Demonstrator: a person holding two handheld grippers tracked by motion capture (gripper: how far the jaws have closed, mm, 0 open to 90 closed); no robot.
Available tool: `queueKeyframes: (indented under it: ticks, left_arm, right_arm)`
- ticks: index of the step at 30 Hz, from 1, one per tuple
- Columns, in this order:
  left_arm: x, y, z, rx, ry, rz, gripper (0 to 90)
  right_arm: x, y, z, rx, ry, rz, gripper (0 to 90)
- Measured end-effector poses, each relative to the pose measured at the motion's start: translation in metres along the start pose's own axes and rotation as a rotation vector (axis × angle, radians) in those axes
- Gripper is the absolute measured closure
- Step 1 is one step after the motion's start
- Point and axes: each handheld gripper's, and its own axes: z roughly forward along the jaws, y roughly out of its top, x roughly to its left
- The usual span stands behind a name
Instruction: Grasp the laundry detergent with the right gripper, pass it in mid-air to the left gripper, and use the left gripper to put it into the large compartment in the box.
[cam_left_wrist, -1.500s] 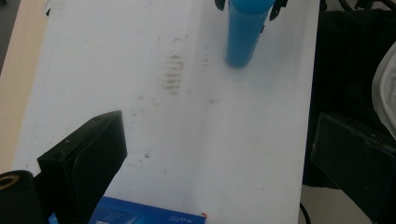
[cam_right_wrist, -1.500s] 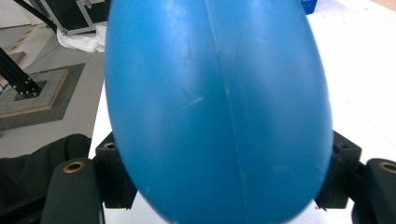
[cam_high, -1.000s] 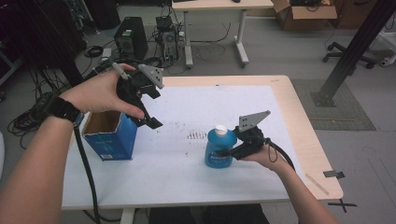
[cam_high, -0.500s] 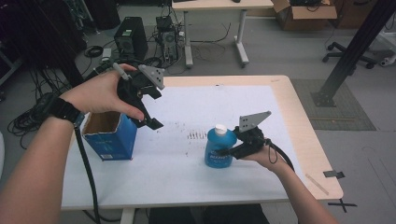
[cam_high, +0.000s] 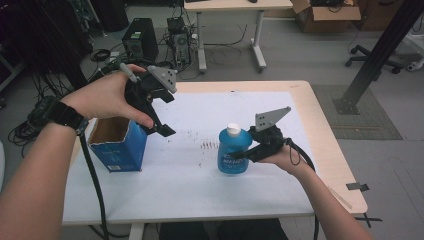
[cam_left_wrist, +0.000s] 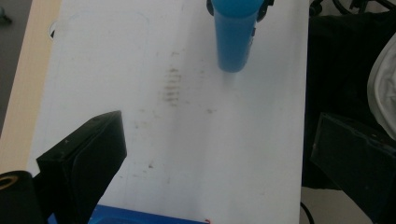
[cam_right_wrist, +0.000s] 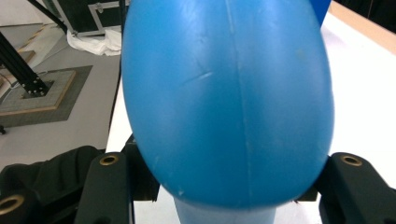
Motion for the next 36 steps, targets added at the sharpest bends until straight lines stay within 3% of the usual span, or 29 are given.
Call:
queueKeyframes:
  ticks: [8, 17, 36]
  left_arm:
    - [-0.002, 0.01, -0.004, -0.001, -0.001, 0.019, 3.6]
    - [-0.005, 0.024, -0.008, 0.009, -0.003, 0.04, 3.5]
    - [-0.01, 0.042, -0.003, 0.023, -0.011, 0.069, 3.5]
  right_arm:
    - [-0.002, 0.039, -0.007, 0.005, 0.021, -0.04, 41.7]
    - [-0.001, 0.08, 0.003, 0.026, 0.035, -0.097, 41.8]
    - [0.007, 0.118, 0.037, 0.064, 0.09, -0.142, 41.8]
